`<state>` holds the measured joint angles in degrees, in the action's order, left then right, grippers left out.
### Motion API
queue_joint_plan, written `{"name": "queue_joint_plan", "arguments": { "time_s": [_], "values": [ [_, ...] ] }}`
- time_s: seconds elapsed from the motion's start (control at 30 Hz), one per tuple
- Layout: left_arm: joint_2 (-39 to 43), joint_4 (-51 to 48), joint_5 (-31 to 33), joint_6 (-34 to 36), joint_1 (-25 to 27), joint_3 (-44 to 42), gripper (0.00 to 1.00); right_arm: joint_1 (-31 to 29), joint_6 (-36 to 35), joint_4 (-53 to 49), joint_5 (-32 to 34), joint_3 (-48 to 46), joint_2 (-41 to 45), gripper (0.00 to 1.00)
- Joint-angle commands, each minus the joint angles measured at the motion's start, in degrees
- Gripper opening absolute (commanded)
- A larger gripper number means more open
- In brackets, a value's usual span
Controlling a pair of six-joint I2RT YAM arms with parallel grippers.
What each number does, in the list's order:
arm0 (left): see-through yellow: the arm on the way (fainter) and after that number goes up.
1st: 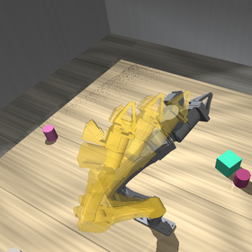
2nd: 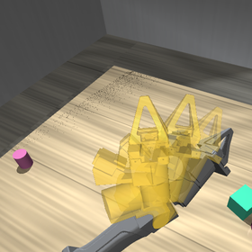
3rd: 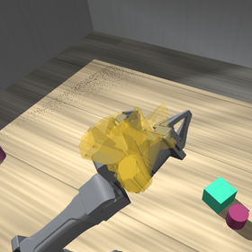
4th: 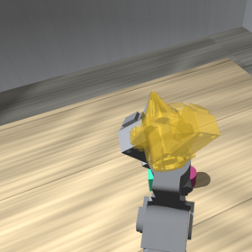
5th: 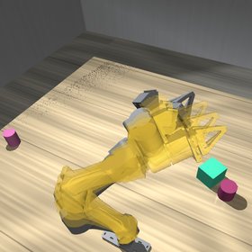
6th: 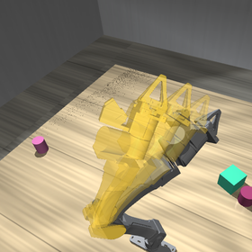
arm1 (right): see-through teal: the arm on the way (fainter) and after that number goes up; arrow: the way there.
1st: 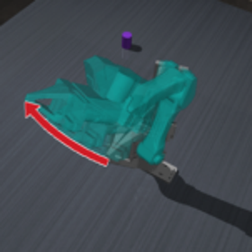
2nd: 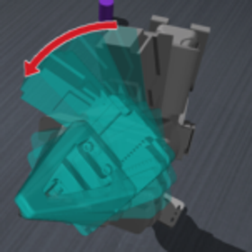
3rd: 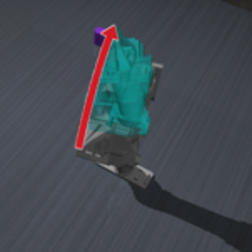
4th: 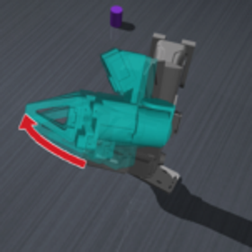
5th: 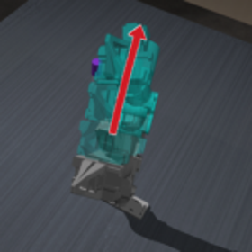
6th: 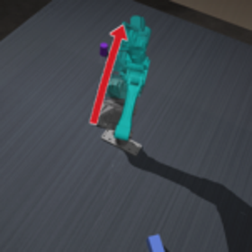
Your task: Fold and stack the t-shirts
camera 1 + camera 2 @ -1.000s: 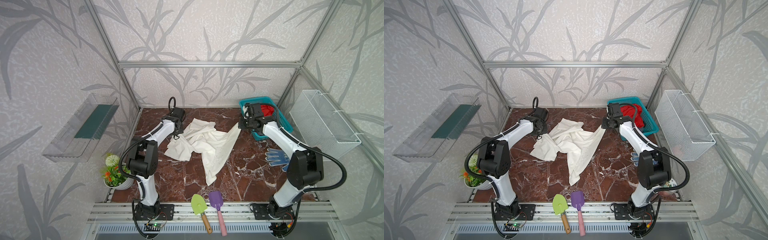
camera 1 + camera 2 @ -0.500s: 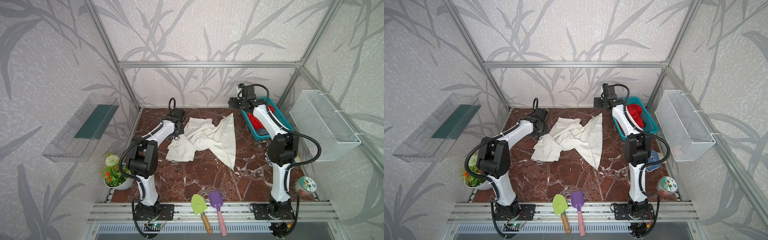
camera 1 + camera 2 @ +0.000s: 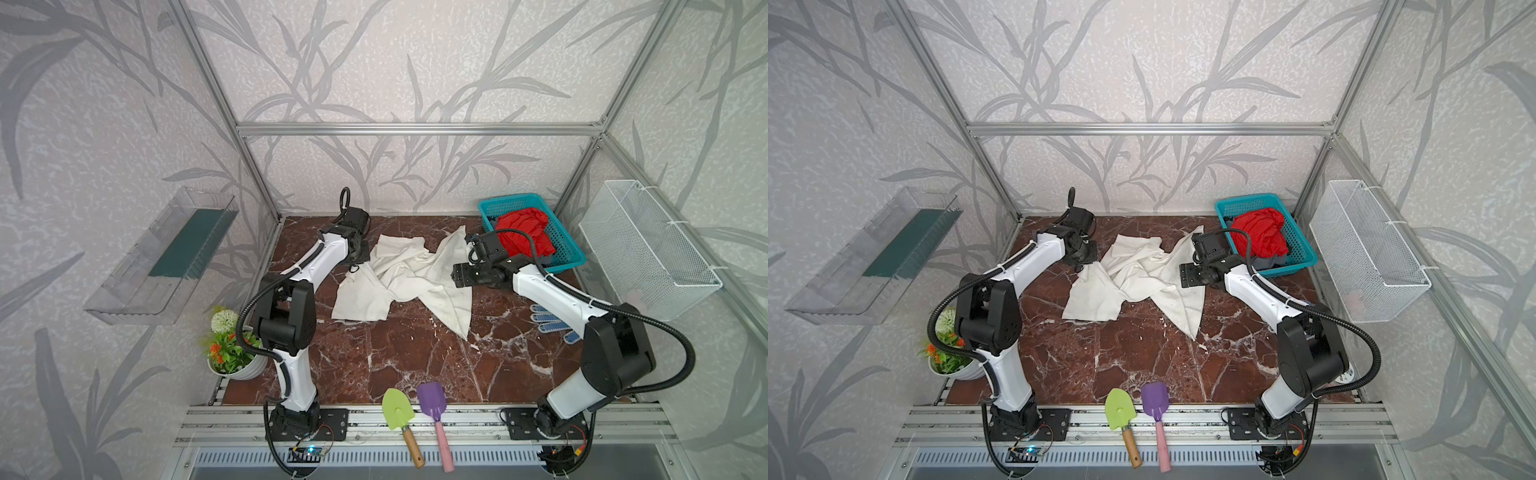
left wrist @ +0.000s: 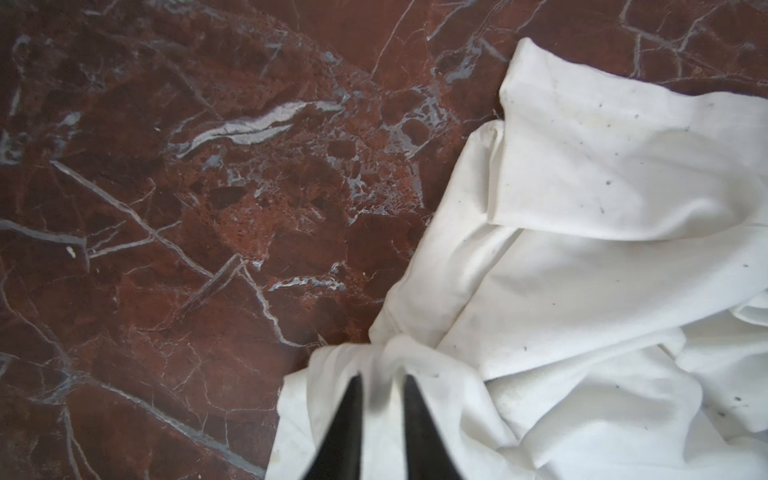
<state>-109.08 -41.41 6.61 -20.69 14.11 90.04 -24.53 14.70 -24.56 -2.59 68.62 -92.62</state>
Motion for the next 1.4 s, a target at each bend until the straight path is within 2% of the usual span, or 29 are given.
{"name": "queue_joint_plan", "arguments": {
  "time_s": [0.0, 0.07, 0.13, 0.27, 0.43, 0.57, 0.8, 1.1, 1.23, 1.37],
  "values": [
    [-0.3, -4.2, 4.0, 1.9, -0.5, -0.7, 0.45, -0.1, -0.6, 1.4, -3.9, 3.3, -1.9, 0.77],
    [2.2, -6.1, 5.3, 1.8, -0.4, -1.5, 0.55, 0.0, -1.0, -0.6, -4.1, 4.8, -2.5, 0.77],
    [6.2, -7.2, 4.9, 0.9, -0.5, -4.4, 0.60, 0.0, -1.2, -0.3, -3.4, 4.8, -1.9, 0.77],
    [13.6, -7.9, 2.0, -1.4, -1.0, -14.1, 0.57, -0.1, -1.2, 0.5, -3.4, 4.6, -1.2, 0.77],
    [18.4, -6.0, -2.7, -3.6, -4.5, -25.5, 0.52, -0.1, -1.7, -0.3, -3.4, 4.2, -1.0, 0.77],
    [16.0, -5.7, -6.2, -3.1, -6.4, -27.5, 0.49, 0.1, -2.2, -0.2, -2.8, 2.3, 0.7, 0.77],
    [11.4, -6.2, -6.7, -2.2, -7.3, -26.8, 0.39, 0.8, -2.0, 2.1, -2.3, -0.5, 3.1, 0.77],
    [8.7, -6.0, -7.0, -3.2, -7.5, -28.2, 0.39, 0.7, -2.6, 1.5, -3.3, -0.2, 3.4, 0.77],
    [6.1, -6.0, -7.4, -2.9, -8.2, -27.9, 0.38, 0.5, -3.3, 1.0, -3.9, -2.6, 6.4, 0.77],
    [4.1, -5.1, -10.1, -3.4, -9.6, -28.0, 0.32, -1.0, -2.4, -2.3, -2.3, -6.0, 10.8, 0.77]
  ]
}}
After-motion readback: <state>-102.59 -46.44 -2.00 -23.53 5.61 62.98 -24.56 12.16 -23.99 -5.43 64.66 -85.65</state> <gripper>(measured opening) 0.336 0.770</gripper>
